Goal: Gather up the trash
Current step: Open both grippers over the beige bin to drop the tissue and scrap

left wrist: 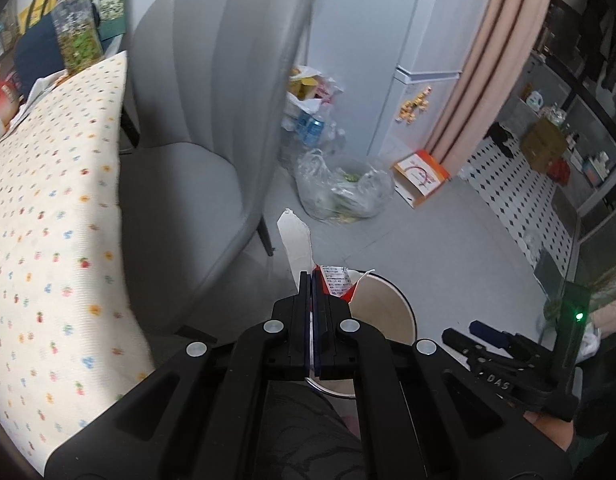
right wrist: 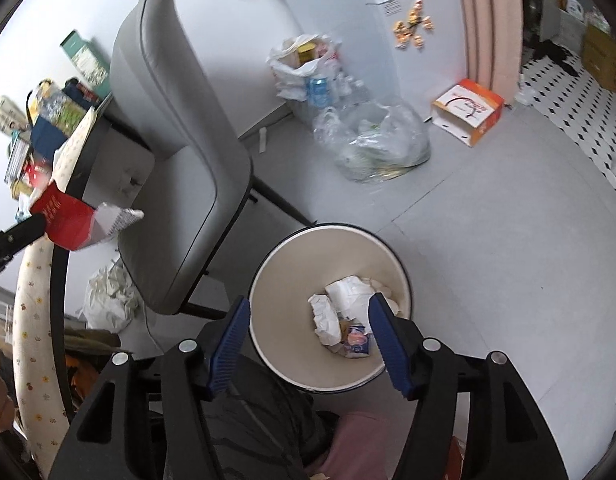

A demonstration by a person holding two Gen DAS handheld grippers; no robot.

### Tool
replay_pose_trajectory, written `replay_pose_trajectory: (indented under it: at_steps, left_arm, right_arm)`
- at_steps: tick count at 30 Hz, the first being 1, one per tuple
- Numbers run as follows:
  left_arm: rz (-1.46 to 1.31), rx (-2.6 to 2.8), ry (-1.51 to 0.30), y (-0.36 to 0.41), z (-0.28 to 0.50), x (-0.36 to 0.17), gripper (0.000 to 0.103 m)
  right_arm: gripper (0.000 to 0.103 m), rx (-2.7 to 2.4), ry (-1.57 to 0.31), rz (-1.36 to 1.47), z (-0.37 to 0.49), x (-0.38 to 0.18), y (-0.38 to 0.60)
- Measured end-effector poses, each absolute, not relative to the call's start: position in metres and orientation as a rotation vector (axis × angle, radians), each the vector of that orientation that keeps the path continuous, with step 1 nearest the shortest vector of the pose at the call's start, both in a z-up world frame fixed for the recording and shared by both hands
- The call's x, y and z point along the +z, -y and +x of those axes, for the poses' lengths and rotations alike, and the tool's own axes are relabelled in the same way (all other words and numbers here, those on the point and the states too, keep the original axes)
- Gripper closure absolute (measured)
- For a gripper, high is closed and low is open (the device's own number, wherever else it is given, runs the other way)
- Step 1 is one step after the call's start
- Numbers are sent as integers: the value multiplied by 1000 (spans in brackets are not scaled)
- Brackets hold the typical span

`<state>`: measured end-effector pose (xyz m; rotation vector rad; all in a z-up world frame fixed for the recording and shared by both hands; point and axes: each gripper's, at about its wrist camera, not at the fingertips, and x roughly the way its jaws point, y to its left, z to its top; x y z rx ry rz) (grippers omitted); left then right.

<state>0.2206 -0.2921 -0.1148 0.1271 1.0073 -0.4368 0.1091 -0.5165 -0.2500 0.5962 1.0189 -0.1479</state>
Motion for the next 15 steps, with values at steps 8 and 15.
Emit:
replay_pose_trajectory:
  at_steps: [8, 15]
  left_arm:
    - [171, -554, -1058, 328, 205, -128, 45]
    - [177, -597, -1041, 333, 195, -122, 22]
  right_arm:
    - [37, -220, -954, 617, 76, -229, 545]
    - [36, -236, -935, 625, 66, -221, 552]
